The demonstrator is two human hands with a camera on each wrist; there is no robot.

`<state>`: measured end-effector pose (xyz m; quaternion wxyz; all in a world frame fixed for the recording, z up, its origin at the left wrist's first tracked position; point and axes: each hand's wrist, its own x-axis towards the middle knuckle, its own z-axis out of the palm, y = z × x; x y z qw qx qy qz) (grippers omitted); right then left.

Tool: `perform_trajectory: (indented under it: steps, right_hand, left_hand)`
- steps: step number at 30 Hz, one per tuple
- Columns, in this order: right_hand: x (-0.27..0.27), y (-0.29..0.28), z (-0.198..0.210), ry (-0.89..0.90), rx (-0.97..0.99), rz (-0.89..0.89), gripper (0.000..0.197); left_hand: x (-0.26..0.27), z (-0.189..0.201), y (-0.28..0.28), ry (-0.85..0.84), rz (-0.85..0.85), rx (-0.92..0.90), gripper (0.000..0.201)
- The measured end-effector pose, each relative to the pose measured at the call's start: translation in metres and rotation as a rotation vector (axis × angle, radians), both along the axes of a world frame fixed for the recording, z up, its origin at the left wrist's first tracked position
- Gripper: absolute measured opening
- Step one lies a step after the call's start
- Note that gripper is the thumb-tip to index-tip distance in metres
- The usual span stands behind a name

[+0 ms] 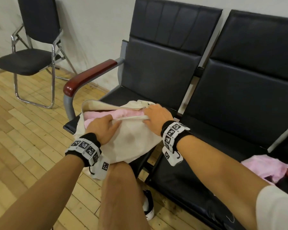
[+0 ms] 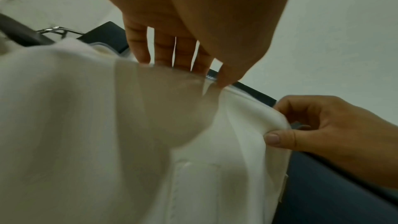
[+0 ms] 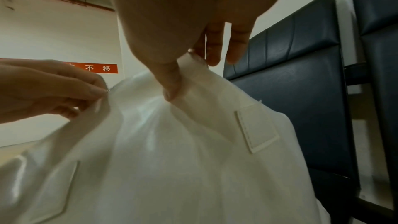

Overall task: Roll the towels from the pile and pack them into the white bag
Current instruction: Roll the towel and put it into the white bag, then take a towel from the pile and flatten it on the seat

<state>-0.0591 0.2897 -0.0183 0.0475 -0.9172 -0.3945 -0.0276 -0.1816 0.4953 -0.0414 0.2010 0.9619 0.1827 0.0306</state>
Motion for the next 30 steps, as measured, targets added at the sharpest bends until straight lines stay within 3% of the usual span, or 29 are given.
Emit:
perform_trajectory:
  steps: [4, 8, 16, 24, 30]
  right_hand:
    - [0.000, -0.011, 0.005, -0.001, 0.093, -0.024, 0.038]
    - [-0.003, -0.042, 0.006, 0.083, 0.085, -0.038, 0.049]
    - [-0.008, -0.181, 0.003, 0.165, 0.120, -0.251, 0.052]
    - [-0.034, -0.320, -0.005, 0.253, 0.095, -0.532, 0.053]
    - [-0.053, -0.400, -0.044, 0.352, 0.069, -0.703, 0.051]
  left_hand:
    - [0.010, 0.012, -0.010, -0.092, -0.017, 0.005, 0.029]
    - [0.029, 0.017, -0.049, -0.156, -0.132, 0.030, 0.038]
    - [0.073, 0.022, -0.180, -0.275, -0.390, 0.069, 0.037]
    - [0.106, 0.006, -0.317, -0.176, -0.627, 0.035, 0.040]
    - [0.110, -0.022, -0.390, -0.059, -0.727, -0.024, 0.041]
